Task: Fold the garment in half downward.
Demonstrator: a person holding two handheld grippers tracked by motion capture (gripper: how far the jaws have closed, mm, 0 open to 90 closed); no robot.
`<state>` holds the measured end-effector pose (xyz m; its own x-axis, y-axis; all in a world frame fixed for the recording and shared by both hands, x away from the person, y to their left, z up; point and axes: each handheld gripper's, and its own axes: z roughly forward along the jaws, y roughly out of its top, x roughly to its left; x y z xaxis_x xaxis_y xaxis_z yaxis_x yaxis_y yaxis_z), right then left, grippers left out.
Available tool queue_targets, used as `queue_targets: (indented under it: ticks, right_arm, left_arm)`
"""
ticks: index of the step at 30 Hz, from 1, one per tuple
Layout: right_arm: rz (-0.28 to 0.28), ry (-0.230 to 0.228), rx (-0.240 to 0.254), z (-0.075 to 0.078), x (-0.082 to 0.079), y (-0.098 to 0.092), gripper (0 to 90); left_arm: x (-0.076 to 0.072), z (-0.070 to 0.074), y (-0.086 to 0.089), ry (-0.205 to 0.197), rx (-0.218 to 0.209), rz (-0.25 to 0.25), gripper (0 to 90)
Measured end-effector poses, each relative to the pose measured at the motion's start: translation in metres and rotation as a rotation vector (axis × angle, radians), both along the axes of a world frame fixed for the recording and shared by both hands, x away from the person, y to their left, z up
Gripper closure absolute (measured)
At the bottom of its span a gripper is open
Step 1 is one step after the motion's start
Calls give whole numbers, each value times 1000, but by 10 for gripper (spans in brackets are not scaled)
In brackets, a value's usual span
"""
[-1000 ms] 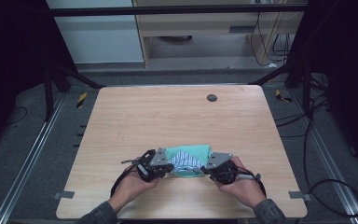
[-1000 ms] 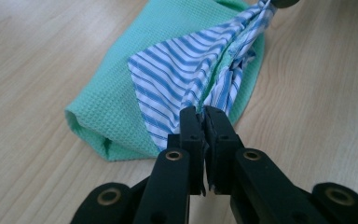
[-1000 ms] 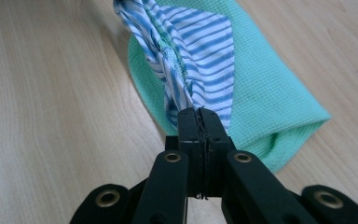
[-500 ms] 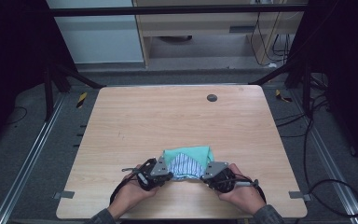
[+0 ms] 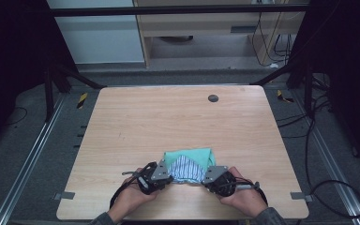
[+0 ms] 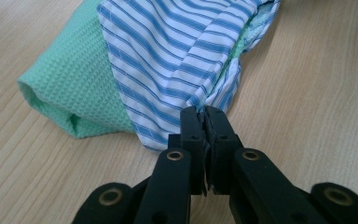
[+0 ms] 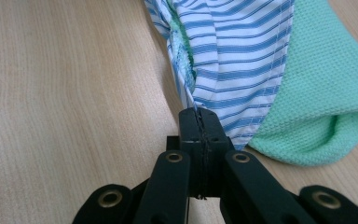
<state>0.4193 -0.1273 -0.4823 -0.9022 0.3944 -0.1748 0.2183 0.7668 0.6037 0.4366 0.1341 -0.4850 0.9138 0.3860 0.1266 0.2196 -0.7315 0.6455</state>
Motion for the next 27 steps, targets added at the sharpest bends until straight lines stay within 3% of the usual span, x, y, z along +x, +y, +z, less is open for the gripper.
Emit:
queue_targets:
  ticks: [5,14,19,22,27]
  right_arm:
    - [-22,-5,11,1,4,-2,900]
    - [0,-8,8,6,-1,-1,900]
    - [-13,-16,19,9,-3,-5,860]
    - [-41,-13,41,12,-6,-15,826]
    - [-76,-14,54,15,-8,-31,829]
  left_arm:
    - [0,-2,1,4,-1,10,891]
    - [-4,0,4,7,-7,6,895]
    - [-8,2,10,14,-37,33,857]
    - [-11,5,22,62,-87,55,843]
    - [-16,12,38,61,-111,88,815]
